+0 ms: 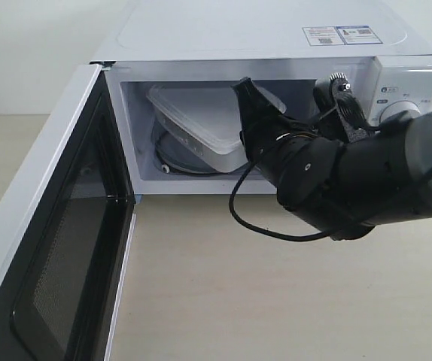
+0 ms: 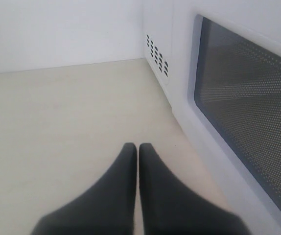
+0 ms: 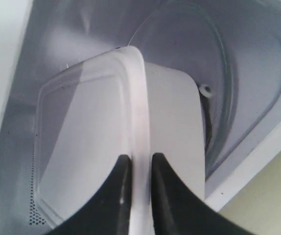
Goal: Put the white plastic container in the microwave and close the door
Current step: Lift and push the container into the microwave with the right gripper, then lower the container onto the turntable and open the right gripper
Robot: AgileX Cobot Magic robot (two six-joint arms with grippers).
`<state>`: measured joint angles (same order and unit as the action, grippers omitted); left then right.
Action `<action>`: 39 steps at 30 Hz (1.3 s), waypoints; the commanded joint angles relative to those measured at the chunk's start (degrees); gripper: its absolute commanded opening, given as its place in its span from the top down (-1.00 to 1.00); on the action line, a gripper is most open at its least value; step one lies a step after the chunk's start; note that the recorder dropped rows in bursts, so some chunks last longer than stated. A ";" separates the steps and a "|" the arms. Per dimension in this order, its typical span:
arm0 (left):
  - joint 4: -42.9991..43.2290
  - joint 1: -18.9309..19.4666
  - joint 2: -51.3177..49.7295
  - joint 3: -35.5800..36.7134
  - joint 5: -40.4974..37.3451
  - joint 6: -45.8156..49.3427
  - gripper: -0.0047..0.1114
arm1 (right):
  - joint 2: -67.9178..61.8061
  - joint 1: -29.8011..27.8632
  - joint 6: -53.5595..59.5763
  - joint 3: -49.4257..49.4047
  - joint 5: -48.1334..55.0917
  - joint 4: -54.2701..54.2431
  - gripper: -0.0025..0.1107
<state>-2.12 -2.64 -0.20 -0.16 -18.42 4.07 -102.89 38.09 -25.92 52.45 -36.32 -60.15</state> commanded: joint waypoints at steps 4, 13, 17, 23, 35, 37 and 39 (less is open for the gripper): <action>-0.19 0.19 0.20 0.16 0.82 0.28 0.85 | -3.06 -0.41 -1.63 1.26 0.42 0.26 0.96; -0.19 0.19 0.20 0.16 0.82 0.28 0.85 | -5.20 -0.41 -5.48 4.29 -3.45 -1.24 0.96; -0.19 0.19 0.20 0.16 0.82 0.28 0.85 | -5.20 -0.41 -5.48 4.29 -2.13 -1.11 0.87; -0.19 0.19 0.20 0.16 0.82 0.28 0.85 | -5.20 -0.41 -5.48 4.29 -1.85 -1.11 0.28; -0.19 0.19 0.20 0.16 0.82 0.28 0.85 | -1.57 -0.41 4.85 4.19 -2.08 -1.26 0.64; -0.19 0.19 0.20 0.16 0.82 0.28 0.85 | 0.87 -0.41 12.73 3.93 0.17 -1.26 0.78; -0.19 0.19 0.20 0.16 0.82 0.28 0.85 | 3.86 -0.41 19.68 2.55 2.35 -1.62 0.88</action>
<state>-2.12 -2.64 -0.20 -0.16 -18.42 4.07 -102.97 37.83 -15.79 56.30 -36.14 -61.87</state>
